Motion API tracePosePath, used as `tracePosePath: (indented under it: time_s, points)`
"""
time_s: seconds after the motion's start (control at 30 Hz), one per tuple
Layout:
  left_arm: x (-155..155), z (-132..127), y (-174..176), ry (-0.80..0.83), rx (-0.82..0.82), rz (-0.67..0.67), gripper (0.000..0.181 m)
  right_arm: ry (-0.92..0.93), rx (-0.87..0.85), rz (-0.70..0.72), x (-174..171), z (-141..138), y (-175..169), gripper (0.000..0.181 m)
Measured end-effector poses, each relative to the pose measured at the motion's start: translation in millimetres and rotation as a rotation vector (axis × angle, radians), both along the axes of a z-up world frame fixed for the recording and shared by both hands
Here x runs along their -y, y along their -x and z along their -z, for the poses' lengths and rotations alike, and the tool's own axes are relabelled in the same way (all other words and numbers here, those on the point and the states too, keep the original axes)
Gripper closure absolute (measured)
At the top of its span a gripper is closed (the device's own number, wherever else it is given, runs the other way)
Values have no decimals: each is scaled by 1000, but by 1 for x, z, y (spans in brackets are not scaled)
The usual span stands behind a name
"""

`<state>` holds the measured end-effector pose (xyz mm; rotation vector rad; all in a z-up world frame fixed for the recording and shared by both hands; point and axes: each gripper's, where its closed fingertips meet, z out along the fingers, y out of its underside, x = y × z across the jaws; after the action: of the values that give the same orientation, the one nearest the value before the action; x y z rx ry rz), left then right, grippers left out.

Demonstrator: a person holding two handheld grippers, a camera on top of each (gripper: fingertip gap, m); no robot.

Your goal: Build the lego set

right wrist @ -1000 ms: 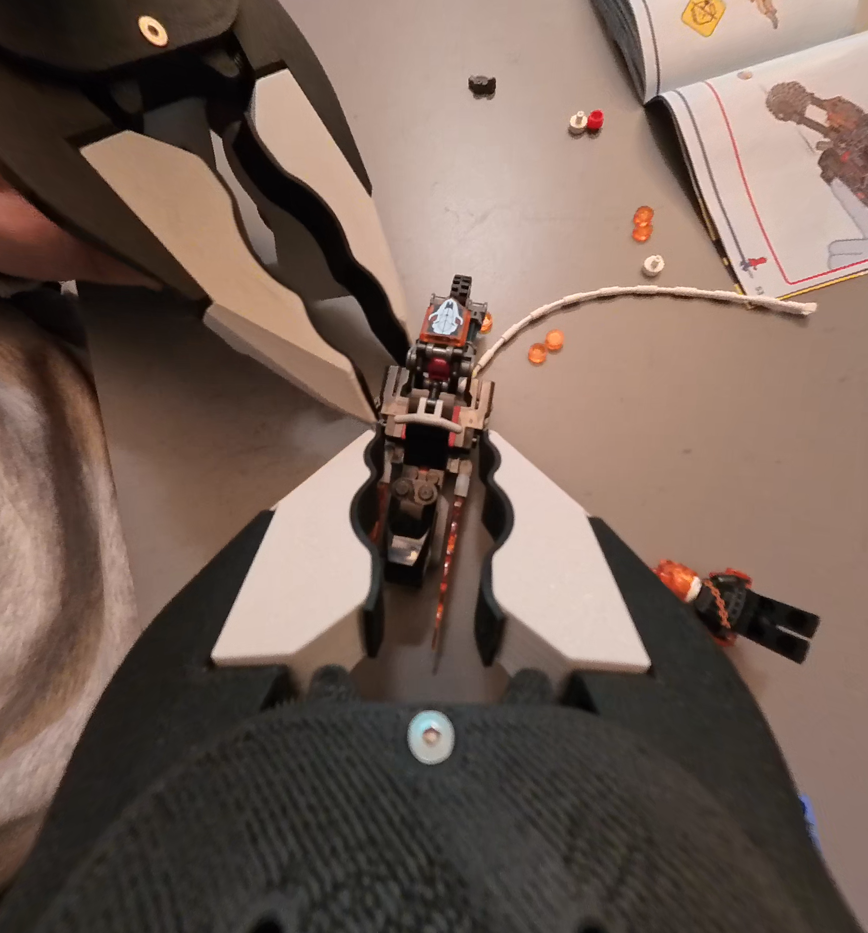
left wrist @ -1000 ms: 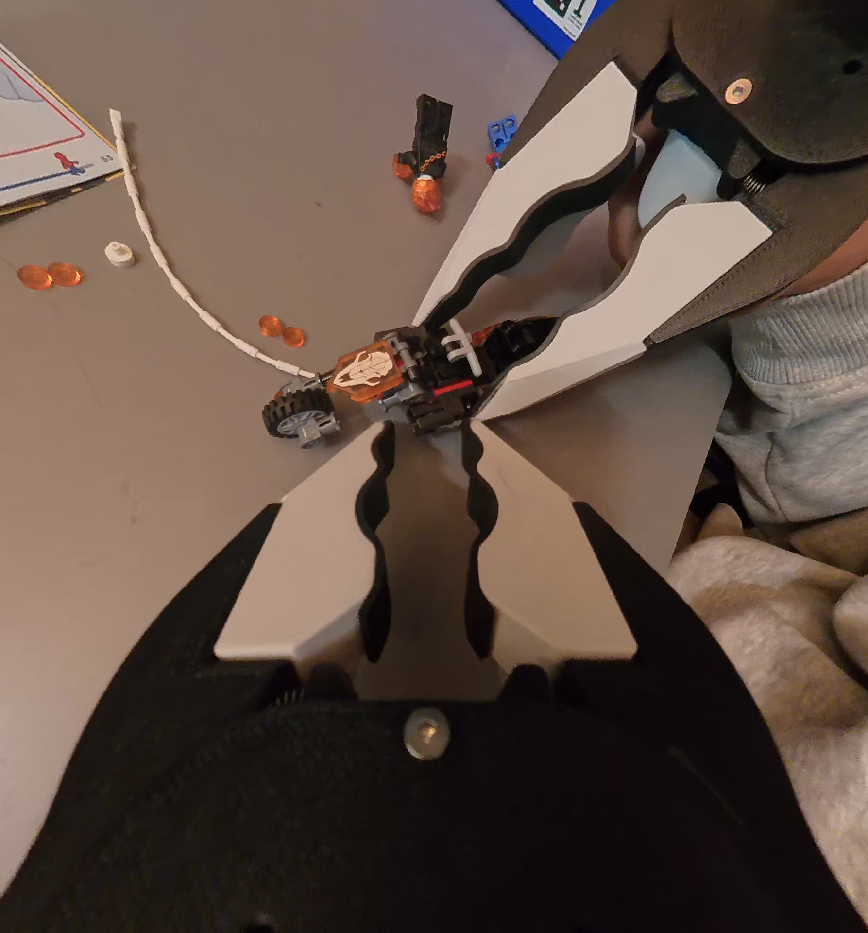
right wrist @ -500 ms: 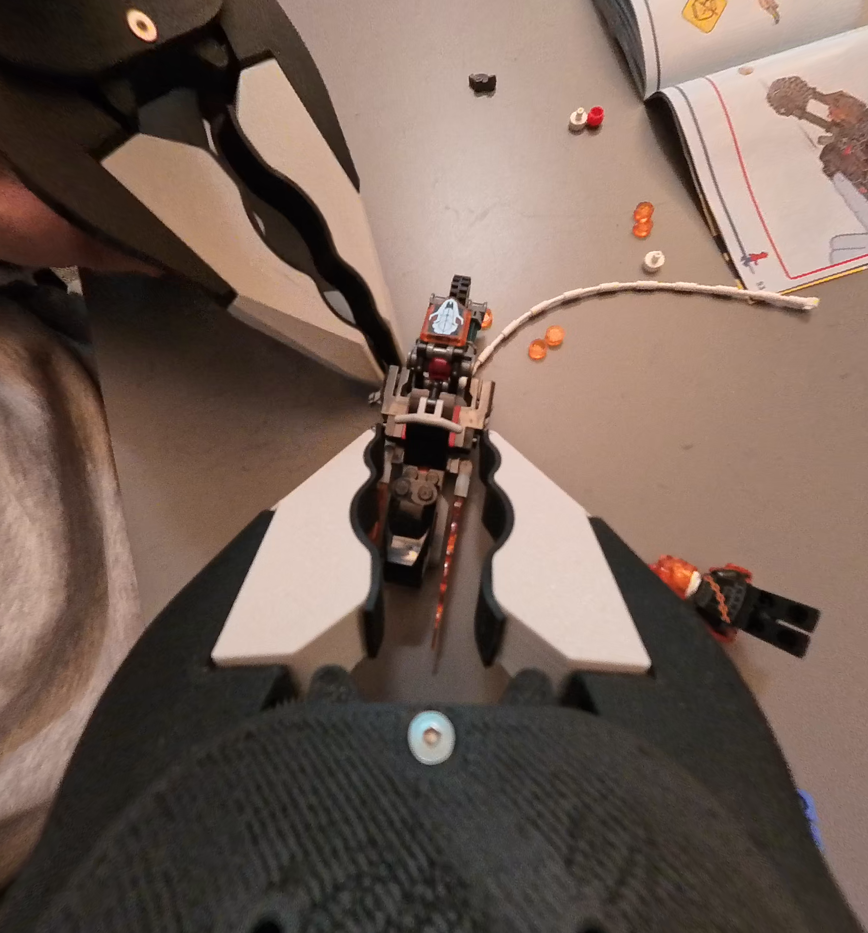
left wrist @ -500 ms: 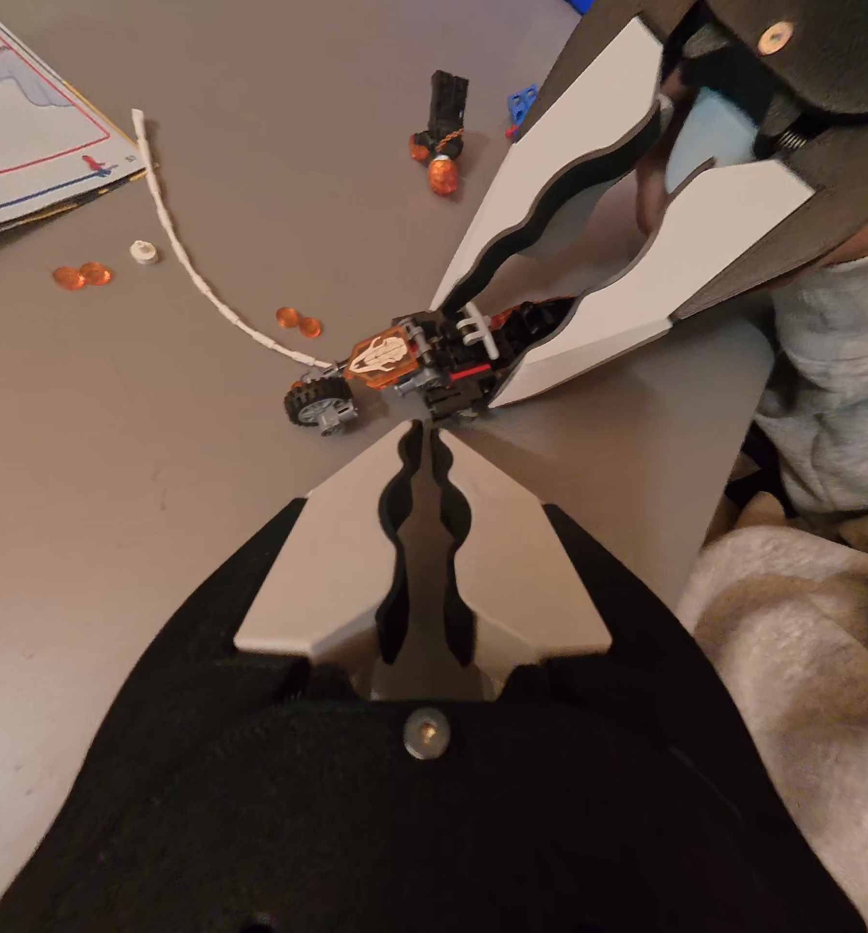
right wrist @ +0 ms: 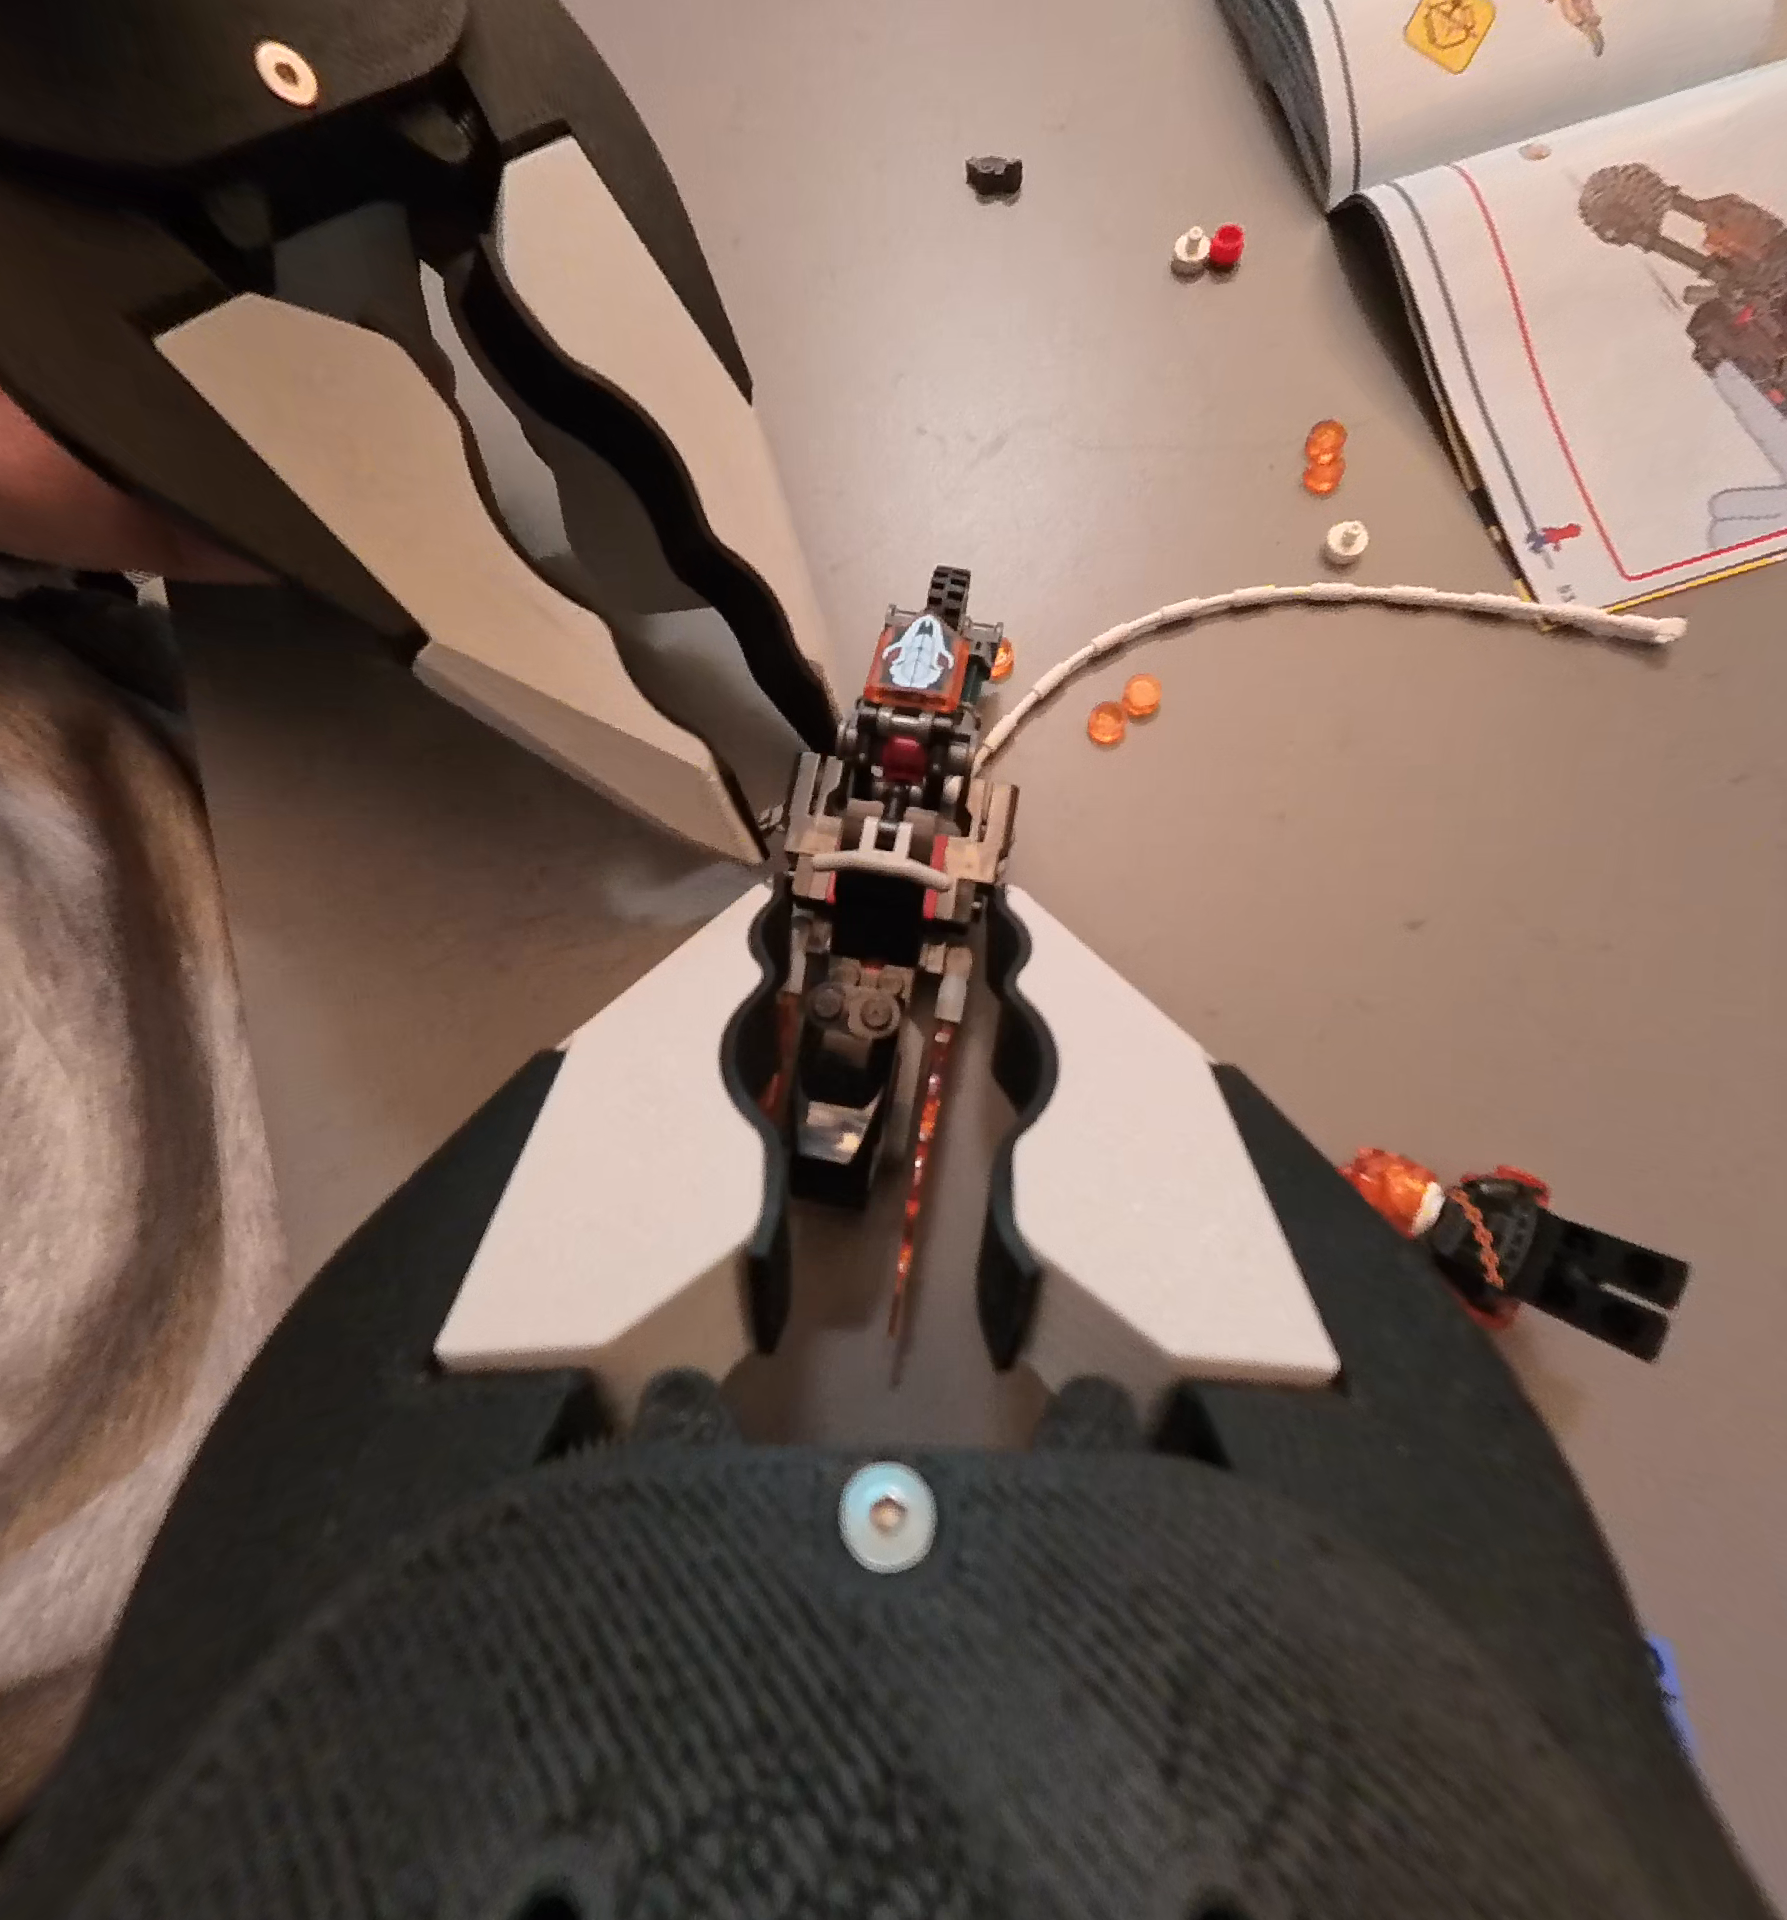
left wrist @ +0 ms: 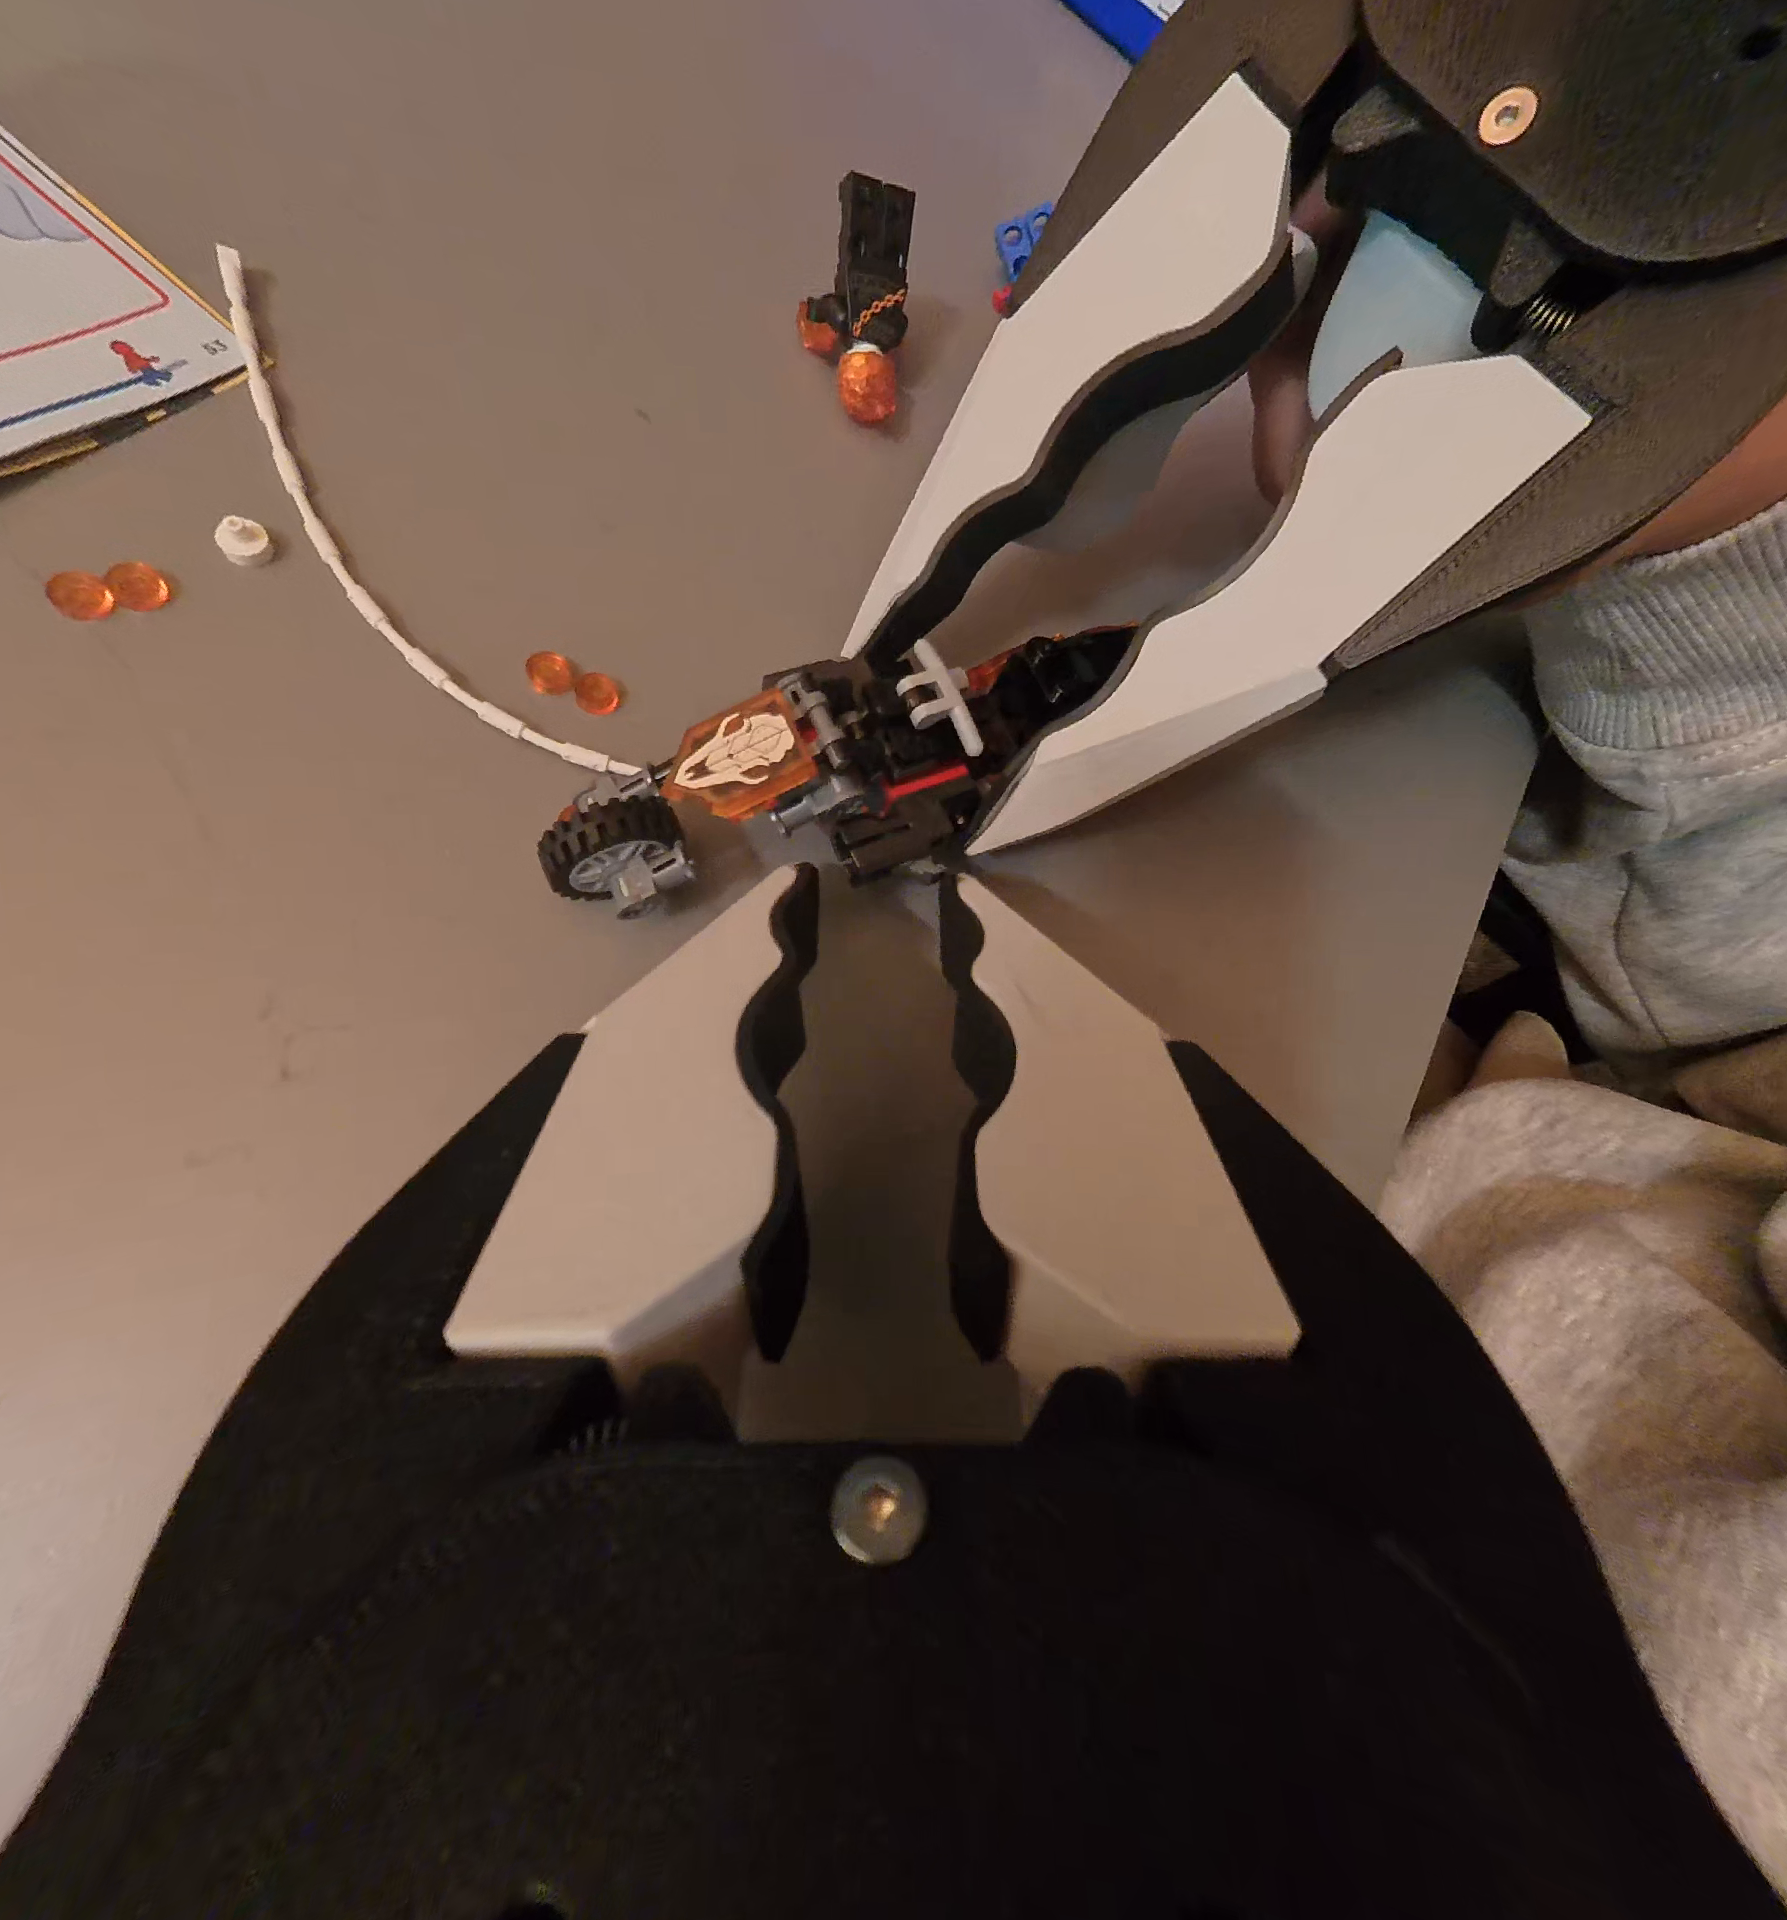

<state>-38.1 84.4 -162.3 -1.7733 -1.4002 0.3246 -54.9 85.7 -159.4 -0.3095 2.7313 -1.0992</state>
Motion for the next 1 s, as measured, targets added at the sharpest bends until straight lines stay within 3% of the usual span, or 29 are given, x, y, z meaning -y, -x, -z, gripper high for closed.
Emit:
tracePosePath:
  time_s: [1.0]
  points:
    - [1, 0, -3, 18, 7, 29, 160, -2, -28, 10, -6, -1, 8, 145]
